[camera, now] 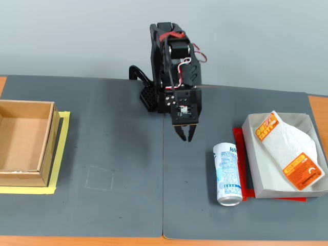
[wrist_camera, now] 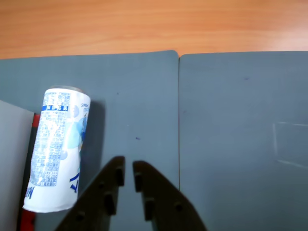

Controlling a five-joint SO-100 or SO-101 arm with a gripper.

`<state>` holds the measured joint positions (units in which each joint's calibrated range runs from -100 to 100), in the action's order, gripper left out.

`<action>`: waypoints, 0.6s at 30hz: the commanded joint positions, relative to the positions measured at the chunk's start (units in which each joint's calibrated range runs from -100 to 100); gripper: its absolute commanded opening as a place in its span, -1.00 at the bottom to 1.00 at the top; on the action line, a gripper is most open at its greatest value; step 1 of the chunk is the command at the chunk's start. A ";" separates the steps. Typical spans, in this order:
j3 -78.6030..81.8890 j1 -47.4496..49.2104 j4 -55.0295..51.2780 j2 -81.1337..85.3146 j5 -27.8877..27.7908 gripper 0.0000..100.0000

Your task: Pick the sandwich and put it in the gray box

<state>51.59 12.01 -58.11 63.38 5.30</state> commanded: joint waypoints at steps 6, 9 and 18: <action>17.29 -6.60 4.38 14.66 -0.22 -0.96; 23.89 -7.42 4.20 19.32 -0.58 -0.96; 38.55 -8.47 4.98 31.79 -0.69 -0.96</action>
<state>87.61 4.50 -53.95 91.59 4.76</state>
